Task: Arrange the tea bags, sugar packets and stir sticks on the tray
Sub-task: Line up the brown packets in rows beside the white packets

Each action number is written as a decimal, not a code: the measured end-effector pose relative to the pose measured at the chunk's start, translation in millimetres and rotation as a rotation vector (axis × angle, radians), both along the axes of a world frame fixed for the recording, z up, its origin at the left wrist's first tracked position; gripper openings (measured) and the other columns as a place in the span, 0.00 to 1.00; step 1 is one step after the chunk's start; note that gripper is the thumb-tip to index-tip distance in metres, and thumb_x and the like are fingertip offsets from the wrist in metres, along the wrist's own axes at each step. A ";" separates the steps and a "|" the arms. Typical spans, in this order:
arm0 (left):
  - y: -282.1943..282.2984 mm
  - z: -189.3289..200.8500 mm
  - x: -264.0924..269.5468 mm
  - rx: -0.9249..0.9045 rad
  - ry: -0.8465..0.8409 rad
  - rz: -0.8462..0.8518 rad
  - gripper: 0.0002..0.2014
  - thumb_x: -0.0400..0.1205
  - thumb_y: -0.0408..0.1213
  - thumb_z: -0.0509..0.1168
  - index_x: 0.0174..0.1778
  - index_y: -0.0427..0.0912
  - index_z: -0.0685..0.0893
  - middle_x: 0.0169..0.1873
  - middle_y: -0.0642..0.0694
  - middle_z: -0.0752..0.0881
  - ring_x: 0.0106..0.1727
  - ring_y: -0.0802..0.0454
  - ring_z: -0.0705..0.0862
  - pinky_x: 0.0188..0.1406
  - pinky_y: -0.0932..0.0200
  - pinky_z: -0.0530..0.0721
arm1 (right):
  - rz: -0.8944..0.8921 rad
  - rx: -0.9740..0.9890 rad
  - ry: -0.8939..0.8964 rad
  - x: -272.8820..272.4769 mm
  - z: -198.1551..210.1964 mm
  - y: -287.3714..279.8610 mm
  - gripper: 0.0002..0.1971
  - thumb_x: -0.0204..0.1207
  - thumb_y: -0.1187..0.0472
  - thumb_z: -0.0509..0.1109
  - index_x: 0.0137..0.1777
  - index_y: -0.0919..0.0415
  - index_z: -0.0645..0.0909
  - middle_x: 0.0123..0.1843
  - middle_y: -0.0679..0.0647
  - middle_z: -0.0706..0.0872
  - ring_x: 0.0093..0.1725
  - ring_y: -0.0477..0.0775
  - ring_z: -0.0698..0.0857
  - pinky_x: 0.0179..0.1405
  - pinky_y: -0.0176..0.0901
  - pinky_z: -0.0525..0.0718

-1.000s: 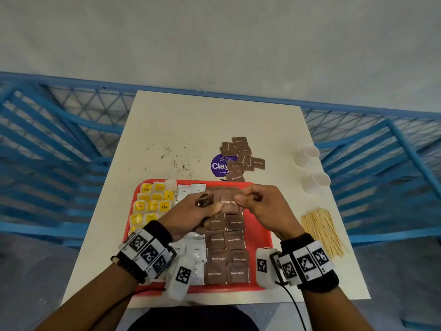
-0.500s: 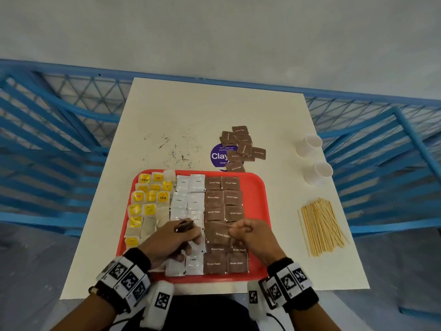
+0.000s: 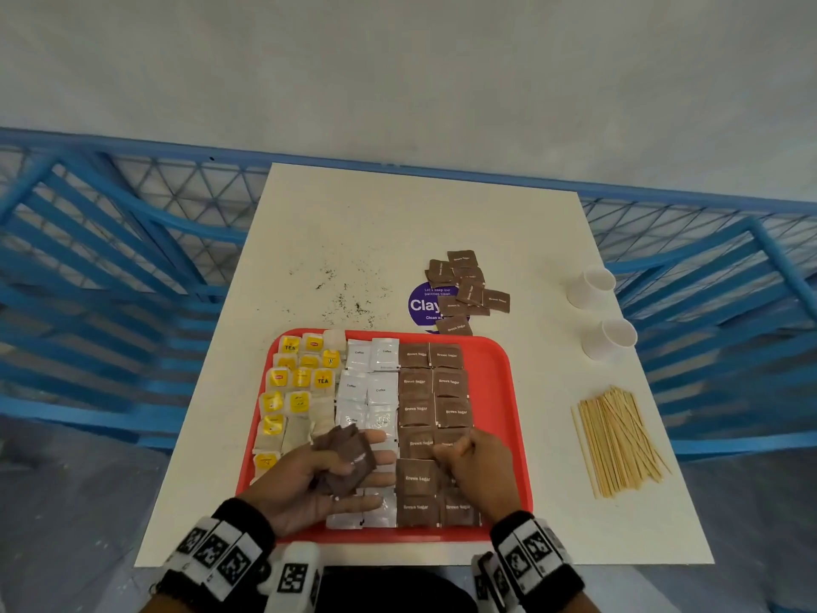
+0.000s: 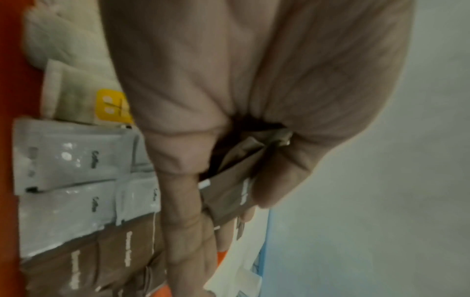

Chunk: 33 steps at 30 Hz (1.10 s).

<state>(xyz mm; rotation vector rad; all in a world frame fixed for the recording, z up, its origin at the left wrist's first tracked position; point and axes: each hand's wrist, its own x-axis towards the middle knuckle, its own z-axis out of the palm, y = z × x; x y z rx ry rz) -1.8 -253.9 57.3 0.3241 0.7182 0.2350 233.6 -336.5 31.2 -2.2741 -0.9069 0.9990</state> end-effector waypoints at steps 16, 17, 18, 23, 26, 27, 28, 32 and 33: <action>18.1 49.7 72.0 0.499 0.255 -0.151 0.09 0.83 0.39 0.70 0.56 0.40 0.87 0.40 0.36 0.92 0.37 0.41 0.91 0.24 0.54 0.89 | 0.094 0.316 0.450 22.2 77.8 17.0 0.08 0.77 0.54 0.76 0.39 0.54 0.91 0.36 0.51 0.92 0.36 0.47 0.87 0.42 0.44 0.85; 20.3 52.2 77.6 0.519 0.271 -0.127 0.10 0.83 0.39 0.70 0.57 0.40 0.87 0.38 0.38 0.92 0.35 0.43 0.91 0.23 0.55 0.89 | 0.072 0.330 0.465 24.1 81.4 17.5 0.08 0.78 0.55 0.75 0.39 0.56 0.90 0.34 0.52 0.90 0.32 0.46 0.85 0.37 0.40 0.82; 22.2 54.0 82.9 0.536 0.277 -0.106 0.11 0.82 0.39 0.70 0.58 0.39 0.87 0.36 0.40 0.91 0.34 0.43 0.91 0.22 0.56 0.88 | 0.061 0.339 0.479 25.6 83.9 17.9 0.07 0.77 0.57 0.76 0.41 0.59 0.90 0.33 0.54 0.89 0.31 0.45 0.84 0.34 0.36 0.81; 17.0 49.0 96.2 0.541 0.301 -0.082 0.14 0.81 0.42 0.70 0.59 0.38 0.87 0.39 0.41 0.92 0.33 0.45 0.91 0.23 0.55 0.89 | 0.013 0.334 0.445 35.8 75.6 8.6 0.05 0.75 0.65 0.77 0.45 0.69 0.89 0.31 0.50 0.89 0.26 0.38 0.83 0.29 0.28 0.78; 10.6 34.9 86.7 0.484 0.341 -0.047 0.16 0.81 0.43 0.70 0.58 0.35 0.86 0.39 0.39 0.91 0.37 0.44 0.90 0.28 0.54 0.89 | -0.029 0.228 0.393 49.0 49.2 -4.4 0.09 0.73 0.61 0.80 0.38 0.68 0.89 0.27 0.46 0.87 0.25 0.38 0.81 0.29 0.29 0.78; 9.1 30.8 81.5 0.452 0.346 -0.041 0.16 0.82 0.43 0.70 0.58 0.34 0.86 0.41 0.37 0.91 0.39 0.44 0.90 0.28 0.54 0.89 | -0.036 0.172 0.381 52.3 36.9 -10.0 0.10 0.73 0.60 0.80 0.35 0.67 0.88 0.26 0.46 0.86 0.25 0.38 0.80 0.29 0.29 0.78; 7.9 27.0 75.6 0.420 0.348 -0.043 0.15 0.82 0.41 0.69 0.59 0.33 0.86 0.43 0.36 0.91 0.39 0.44 0.90 0.29 0.53 0.89 | -0.038 0.120 0.373 54.4 23.9 -15.8 0.10 0.73 0.61 0.80 0.34 0.65 0.87 0.26 0.45 0.86 0.25 0.38 0.80 0.29 0.30 0.78; 4.6 17.5 54.5 0.317 0.308 -0.066 0.12 0.84 0.28 0.66 0.62 0.30 0.83 0.52 0.32 0.91 0.43 0.42 0.92 0.30 0.51 0.91 | 0.032 -0.012 0.344 57.7 -19.3 -33.0 0.10 0.74 0.63 0.79 0.31 0.61 0.86 0.24 0.46 0.84 0.24 0.43 0.77 0.26 0.34 0.76; 4.4 16.7 50.5 0.293 0.281 -0.072 0.12 0.84 0.24 0.64 0.63 0.31 0.83 0.54 0.31 0.90 0.45 0.40 0.92 0.31 0.49 0.92 | 0.051 -0.035 0.328 58.0 -25.8 -35.3 0.11 0.74 0.64 0.79 0.30 0.59 0.85 0.22 0.45 0.83 0.23 0.42 0.77 0.26 0.34 0.76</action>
